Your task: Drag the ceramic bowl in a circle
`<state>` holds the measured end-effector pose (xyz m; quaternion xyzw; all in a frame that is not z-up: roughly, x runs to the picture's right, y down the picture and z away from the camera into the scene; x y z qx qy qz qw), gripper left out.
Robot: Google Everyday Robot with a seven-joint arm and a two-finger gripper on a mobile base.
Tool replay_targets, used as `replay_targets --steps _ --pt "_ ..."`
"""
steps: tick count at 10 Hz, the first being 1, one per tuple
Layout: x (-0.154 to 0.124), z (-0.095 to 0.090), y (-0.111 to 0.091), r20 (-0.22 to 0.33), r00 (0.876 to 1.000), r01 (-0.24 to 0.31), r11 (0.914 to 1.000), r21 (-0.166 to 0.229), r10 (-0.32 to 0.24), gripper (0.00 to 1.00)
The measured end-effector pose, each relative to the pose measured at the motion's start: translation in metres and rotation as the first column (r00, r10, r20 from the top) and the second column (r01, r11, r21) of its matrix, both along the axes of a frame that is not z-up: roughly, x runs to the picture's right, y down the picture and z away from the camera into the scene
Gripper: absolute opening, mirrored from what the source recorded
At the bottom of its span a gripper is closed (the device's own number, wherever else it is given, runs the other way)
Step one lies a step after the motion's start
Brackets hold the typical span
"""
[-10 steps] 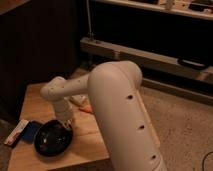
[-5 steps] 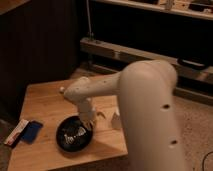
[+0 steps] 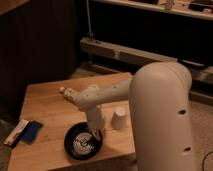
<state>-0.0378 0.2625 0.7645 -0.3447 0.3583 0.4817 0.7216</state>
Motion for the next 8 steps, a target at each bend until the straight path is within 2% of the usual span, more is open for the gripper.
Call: replay_targets --steps 2,4,5,7,8 --pt "-0.030 -0.010 0.021 0.060 0.998 0.025 0.9993 -0.027 -0.024 0.00" --pt "-0.023 -0.008 0.019 0.050 0.998 0.031 0.9992 -0.023 -0.030 0.00" --pt "-0.028 -0.010 0.022 0.074 0.996 0.054 0.9982 -0.024 -0.052 0.00" --pt "-0.065 -0.019 0.025 0.169 0.981 0.100 0.9950 -0.008 -0.097 0.00" --pt "-0.078 -0.022 0.023 0.190 0.976 0.108 0.9942 0.002 -0.106 0.00"
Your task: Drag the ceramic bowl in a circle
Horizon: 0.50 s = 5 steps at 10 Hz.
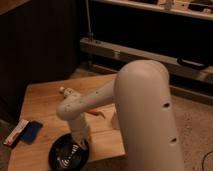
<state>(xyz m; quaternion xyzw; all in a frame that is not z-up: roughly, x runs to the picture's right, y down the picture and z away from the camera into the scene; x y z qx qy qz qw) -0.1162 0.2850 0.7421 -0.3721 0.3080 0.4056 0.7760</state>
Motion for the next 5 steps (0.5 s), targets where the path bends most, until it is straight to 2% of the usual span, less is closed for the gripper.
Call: replay_targets --steps 2,5 --pt "-0.023 0.001 -0.015 0.049 0.999 0.009 0.9995 0.029 -0.010 0.00" --pt "-0.029 0.020 -0.043 0.077 0.997 -0.025 0.9982 0.055 0.021 0.00"
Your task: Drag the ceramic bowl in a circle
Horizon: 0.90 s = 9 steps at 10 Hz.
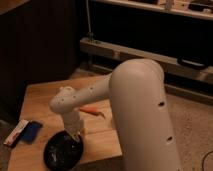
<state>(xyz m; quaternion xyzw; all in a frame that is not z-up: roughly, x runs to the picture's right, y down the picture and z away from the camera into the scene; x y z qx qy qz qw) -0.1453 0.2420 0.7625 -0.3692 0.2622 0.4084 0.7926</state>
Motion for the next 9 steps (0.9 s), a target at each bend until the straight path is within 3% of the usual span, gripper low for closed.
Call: replay_targets --steps 3,6,9 --pt "-0.016 0.029 -0.031 0.025 0.998 -0.060 0.9982 0.008 0.060 0.00" --pt "-0.042 0.043 -0.050 0.061 0.996 -0.072 0.9972 0.021 0.070 0.00" --pt "-0.029 0.051 -0.068 0.017 0.996 -0.092 0.9946 0.048 0.092 0.00"
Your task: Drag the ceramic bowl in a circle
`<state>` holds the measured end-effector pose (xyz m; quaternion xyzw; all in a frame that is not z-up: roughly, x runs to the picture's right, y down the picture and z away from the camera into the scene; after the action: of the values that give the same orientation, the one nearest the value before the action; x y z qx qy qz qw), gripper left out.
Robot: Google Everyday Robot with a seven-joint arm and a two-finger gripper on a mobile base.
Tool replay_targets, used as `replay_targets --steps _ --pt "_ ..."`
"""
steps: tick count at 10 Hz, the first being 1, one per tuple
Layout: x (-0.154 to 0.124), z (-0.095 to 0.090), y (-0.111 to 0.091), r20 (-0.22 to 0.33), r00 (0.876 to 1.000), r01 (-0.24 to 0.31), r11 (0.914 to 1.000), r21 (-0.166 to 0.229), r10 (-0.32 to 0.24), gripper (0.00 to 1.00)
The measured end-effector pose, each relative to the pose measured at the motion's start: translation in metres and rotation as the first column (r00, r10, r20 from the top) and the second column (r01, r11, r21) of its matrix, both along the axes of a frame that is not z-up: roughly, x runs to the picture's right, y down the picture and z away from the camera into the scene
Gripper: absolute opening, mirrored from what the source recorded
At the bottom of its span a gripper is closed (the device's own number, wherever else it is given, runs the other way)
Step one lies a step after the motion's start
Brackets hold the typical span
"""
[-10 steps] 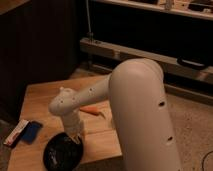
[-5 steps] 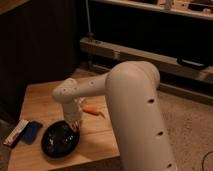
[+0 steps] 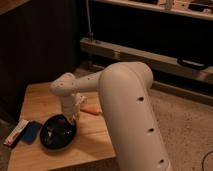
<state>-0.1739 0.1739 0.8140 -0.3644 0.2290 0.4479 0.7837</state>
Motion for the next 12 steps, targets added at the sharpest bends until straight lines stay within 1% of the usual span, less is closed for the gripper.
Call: replay_targets --steps 2,4,5,6,7,8,9,10,12 --pt "0.030 -0.001 -0.006 -0.058 0.998 -0.030 0.9994 0.015 0.031 0.00" --pt "0.076 -0.008 -0.005 -0.129 0.989 -0.070 0.9971 0.029 0.073 0.00" --pt "0.102 -0.011 -0.002 -0.169 0.981 -0.091 0.9952 0.035 0.096 0.00" --pt "0.128 -0.016 0.002 -0.210 0.970 -0.115 0.9925 0.042 0.121 0.00" --pt "0.155 -0.022 0.006 -0.254 0.955 -0.144 0.9885 0.047 0.151 0.00" --pt "0.169 -0.026 0.010 -0.273 0.948 -0.157 0.9868 0.040 0.162 0.00" --pt "0.175 -0.031 0.015 -0.273 0.949 -0.155 0.9875 0.029 0.157 0.00" --pt "0.177 -0.041 0.026 -0.235 0.964 -0.130 0.9915 -0.003 0.126 0.00" --pt "0.162 -0.057 0.041 -0.149 0.987 -0.072 0.9964 -0.045 0.064 0.00"
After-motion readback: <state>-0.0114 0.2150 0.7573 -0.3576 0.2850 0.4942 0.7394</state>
